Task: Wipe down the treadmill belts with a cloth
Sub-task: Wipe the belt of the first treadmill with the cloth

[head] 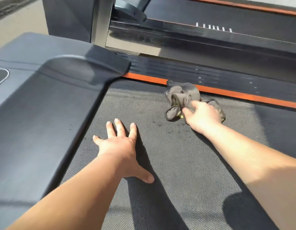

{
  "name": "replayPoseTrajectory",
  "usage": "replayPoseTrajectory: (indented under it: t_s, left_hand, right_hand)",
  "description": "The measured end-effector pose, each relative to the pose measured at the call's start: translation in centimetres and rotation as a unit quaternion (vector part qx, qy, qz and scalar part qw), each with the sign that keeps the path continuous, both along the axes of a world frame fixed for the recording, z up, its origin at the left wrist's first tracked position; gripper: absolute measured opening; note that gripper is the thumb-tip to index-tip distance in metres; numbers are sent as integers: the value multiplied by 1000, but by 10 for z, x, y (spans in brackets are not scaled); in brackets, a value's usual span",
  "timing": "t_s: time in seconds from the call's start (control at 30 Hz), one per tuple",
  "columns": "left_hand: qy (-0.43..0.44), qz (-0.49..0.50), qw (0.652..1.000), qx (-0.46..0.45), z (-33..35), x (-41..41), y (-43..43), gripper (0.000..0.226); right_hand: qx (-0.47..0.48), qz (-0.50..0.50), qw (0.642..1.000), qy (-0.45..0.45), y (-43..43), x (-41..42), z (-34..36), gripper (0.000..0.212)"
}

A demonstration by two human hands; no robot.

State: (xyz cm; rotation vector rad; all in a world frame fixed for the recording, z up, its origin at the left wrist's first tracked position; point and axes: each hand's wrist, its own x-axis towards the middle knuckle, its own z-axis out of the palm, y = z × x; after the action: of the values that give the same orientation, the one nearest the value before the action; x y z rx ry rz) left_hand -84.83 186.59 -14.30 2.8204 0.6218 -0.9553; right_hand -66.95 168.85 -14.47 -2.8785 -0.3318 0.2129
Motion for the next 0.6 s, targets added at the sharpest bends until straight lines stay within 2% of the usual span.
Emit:
replayPoseTrajectory:
  t_s: [0.07,0.13,0.2,0.23,0.3,0.4,0.47,0.53,0.6]
  left_hand:
    - [-5,1,1000,0,0,-1,0,178]
    - [1,0,1000,3,2,-2,0,176]
    - [9,-5,1000,10,2,-2,0,173]
    - [7,-3,1000,7,2,-2,0,173]
    - [-2,-2,1000,2,-1,-2,1,176]
    - [-7,3,1000,0,-4,-2,1,179]
    - [-6,2,1000,4,-4,-1,1,179]
    - [-3,1,1000,4,-3,-1,0,178]
    - [-4,-1,1000,6,-2,-1,0,176]
  right_hand:
    - [9,90,996,1,18,-33,0,31]
    - [-11,218,976,22,28,-67,1,29]
    - [-10,303,951,62,22,-70,9,43]
    - [-19,312,947,79,17,-57,10,49]
    - [-60,256,962,66,8,-21,7,49]
    - [-18,64,998,22,10,9,-2,29]
    - [-13,8,1000,-15,28,-3,-12,32]
    - [-6,48,998,-39,44,-33,-14,31]
    - [33,167,984,-58,47,-70,-12,30]
